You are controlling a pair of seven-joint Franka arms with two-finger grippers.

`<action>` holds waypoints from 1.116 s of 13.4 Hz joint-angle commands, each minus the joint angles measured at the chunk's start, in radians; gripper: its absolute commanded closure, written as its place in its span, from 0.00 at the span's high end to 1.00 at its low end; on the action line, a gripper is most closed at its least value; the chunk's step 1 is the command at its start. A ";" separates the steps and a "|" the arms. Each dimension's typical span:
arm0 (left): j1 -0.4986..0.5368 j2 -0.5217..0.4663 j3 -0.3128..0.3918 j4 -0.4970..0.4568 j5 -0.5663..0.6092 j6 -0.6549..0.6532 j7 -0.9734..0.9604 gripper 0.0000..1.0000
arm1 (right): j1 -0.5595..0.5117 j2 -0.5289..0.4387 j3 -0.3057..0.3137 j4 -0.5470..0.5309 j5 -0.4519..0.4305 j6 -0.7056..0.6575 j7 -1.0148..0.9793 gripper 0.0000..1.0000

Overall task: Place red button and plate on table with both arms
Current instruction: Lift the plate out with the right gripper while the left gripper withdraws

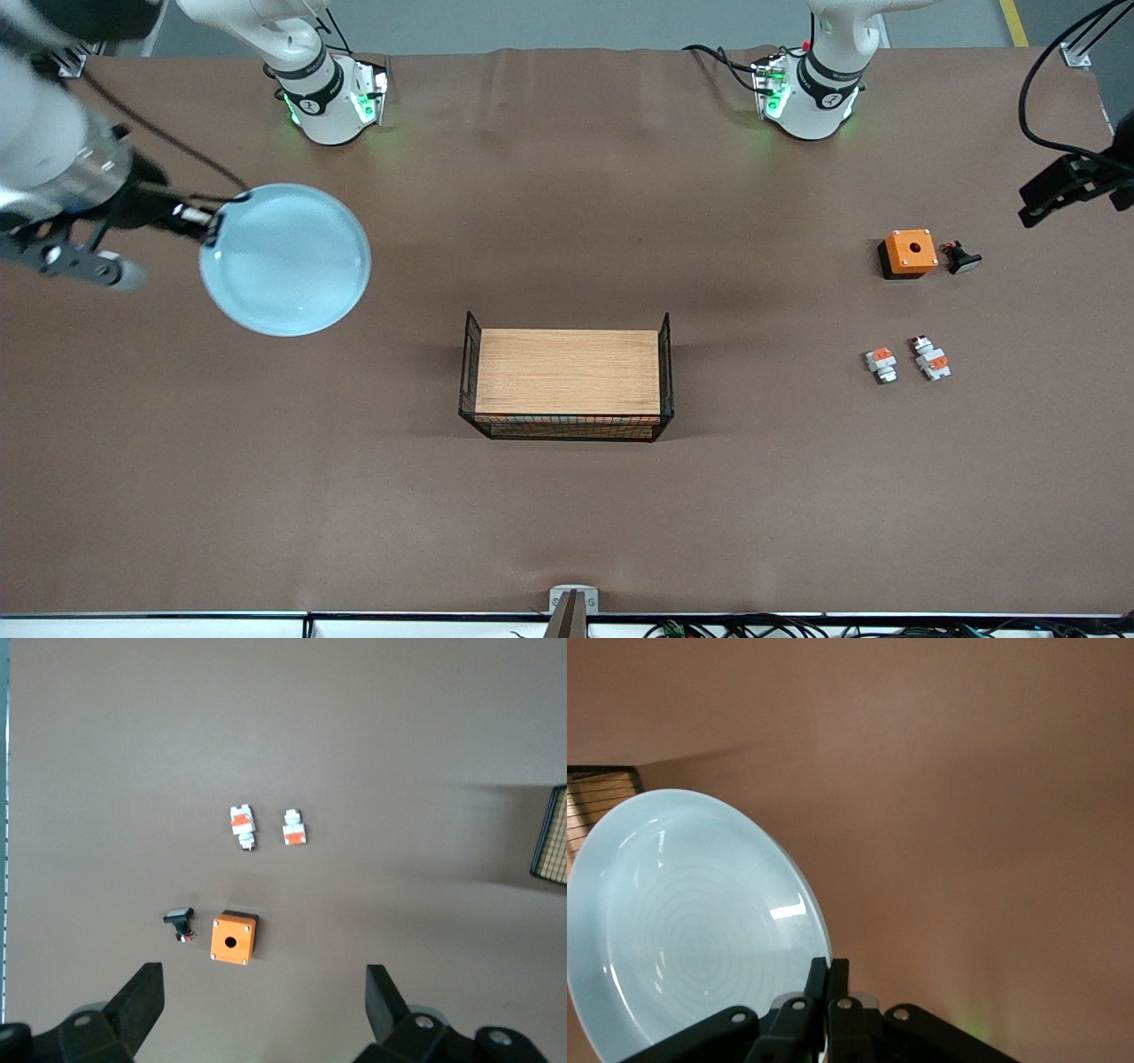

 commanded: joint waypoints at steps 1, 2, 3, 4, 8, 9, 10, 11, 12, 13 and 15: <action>-0.006 -0.038 0.019 -0.055 -0.036 0.019 0.024 1.00 | -0.120 -0.019 0.019 -0.154 0.018 0.157 -0.218 0.00; -0.006 -0.038 0.017 -0.055 -0.053 0.020 0.024 1.00 | -0.150 -0.016 0.019 -0.192 0.018 0.217 -0.266 0.00; -0.006 -0.038 0.017 -0.056 -0.064 0.020 0.024 1.00 | -0.180 -0.010 0.019 -0.238 0.018 0.283 -0.306 0.00; -0.006 -0.038 0.017 -0.058 -0.065 0.020 0.024 1.00 | -0.207 0.005 0.019 -0.287 0.018 0.361 -0.343 0.00; -0.009 -0.039 0.005 -0.059 -0.067 0.007 0.053 1.00 | -0.307 0.108 0.021 -0.401 0.024 0.604 -0.447 0.00; -0.009 -0.039 -0.009 -0.067 -0.067 0.006 0.055 1.00 | -0.330 0.148 0.021 -0.400 0.024 0.625 -0.466 0.01; -0.008 -0.041 -0.019 -0.080 -0.068 0.006 0.055 1.00 | -0.356 0.189 0.022 -0.401 0.030 0.651 -0.495 0.01; -0.009 -0.039 -0.020 -0.081 -0.076 0.007 0.055 1.00 | -0.373 0.224 0.024 -0.401 0.045 0.679 -0.544 0.01; -0.009 -0.038 -0.021 -0.081 -0.103 0.012 0.053 1.00 | -0.382 0.258 0.021 -0.401 0.071 0.699 -0.588 0.01; -0.009 -0.038 -0.027 -0.079 -0.111 0.012 0.052 1.00 | -0.393 0.286 0.022 -0.404 0.090 0.705 -0.593 0.01; -0.008 -0.038 -0.032 -0.079 -0.111 0.010 0.053 1.00 | -0.399 0.330 0.021 -0.404 0.111 0.717 -0.604 0.01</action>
